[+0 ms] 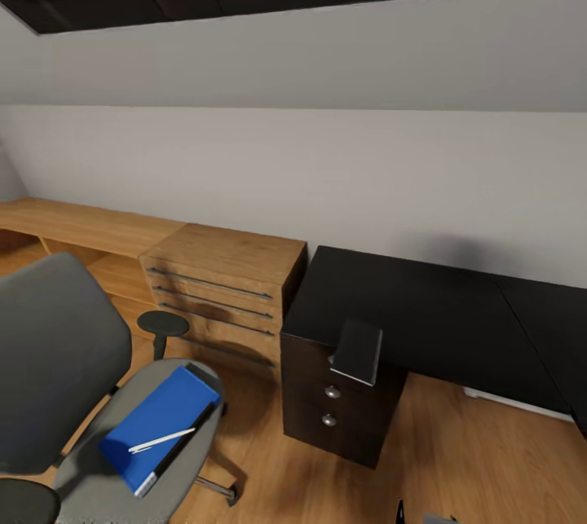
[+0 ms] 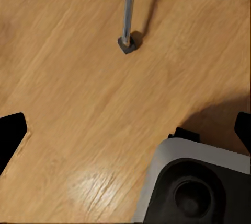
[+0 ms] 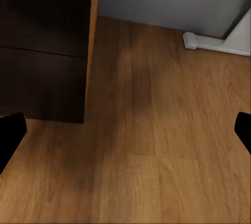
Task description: In the bedroom, organize the workspace by keeping the computer under the desk, ensuring the monitor is on the desk, placing the keyboard on the desk next to the monitor, placing the mouse on the desk next to the keyboard, moving the folder from the swivel chair onto the desk next to the mouse, stacking the notebook on top of the folder with the pen on top of the notebook, and positioning the swivel chair next to the desk.
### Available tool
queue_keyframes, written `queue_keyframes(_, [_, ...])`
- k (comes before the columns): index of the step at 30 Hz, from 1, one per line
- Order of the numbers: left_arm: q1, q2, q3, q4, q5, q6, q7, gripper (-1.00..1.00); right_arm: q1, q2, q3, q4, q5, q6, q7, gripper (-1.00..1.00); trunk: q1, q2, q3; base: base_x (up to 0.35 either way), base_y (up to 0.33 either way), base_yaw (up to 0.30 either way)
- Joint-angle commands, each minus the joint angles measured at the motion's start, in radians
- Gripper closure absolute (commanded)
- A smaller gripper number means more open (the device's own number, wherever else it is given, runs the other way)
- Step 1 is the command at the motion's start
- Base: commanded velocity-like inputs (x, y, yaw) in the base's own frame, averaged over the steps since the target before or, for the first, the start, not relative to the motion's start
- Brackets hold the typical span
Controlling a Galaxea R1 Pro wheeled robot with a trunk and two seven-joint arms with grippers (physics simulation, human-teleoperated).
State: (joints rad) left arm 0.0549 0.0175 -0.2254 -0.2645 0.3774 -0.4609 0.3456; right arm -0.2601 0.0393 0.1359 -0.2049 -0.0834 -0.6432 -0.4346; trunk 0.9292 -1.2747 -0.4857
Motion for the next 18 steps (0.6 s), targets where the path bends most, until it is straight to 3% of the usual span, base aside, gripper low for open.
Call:
queue_keyframes(1, [0.000,0.001,-0.008,0.011,0.005,-0.036,0.008,-1.00,-0.001,0.000,0.009,0.001,-0.009,-0.007,-0.004,-1.00,0.000,-0.001,-0.001,0.000,0.000,0.167])
queue_keyframes(3, [0.000,0.002,-0.006,0.046,0.008,-0.172,0.008,-1.00,-0.001,0.000,0.010,0.001,-0.008,-0.030,-0.004,-1.00,0.000,-0.001,-0.001,0.000,0.000,0.166])
queue_keyframes(4, [0.000,0.002,-0.006,0.085,0.011,-0.319,0.008,-1.00,-0.001,0.002,0.011,0.014,-0.007,-0.067,-0.004,-1.00,0.000,-0.001,-0.001,0.000,0.000,0.166])
queue_keyframes(8, [0.000,0.000,-0.003,0.171,0.012,-0.532,0.015,-1.00,-0.001,0.001,0.014,0.022,-0.002,-0.090,-0.004,-1.00,0.000,-0.001,-0.001,0.000,0.000,0.169])
queue_keyframes(16, [0.000,0.000,0.005,0.182,0.011,-0.539,0.014,-1.00,-0.001,0.003,0.011,0.022,-0.007,-0.090,-0.006,-1.00,0.000,-0.001,-0.001,0.000,0.000,0.123])
queue_keyframes(18, [0.000,-0.003,0.003,0.182,0.011,-0.505,0.011,-1.00,-0.001,0.002,0.012,0.022,-0.005,-0.091,-0.006,-1.00,0.000,-0.001,-0.001,0.000,0.000,0.147])
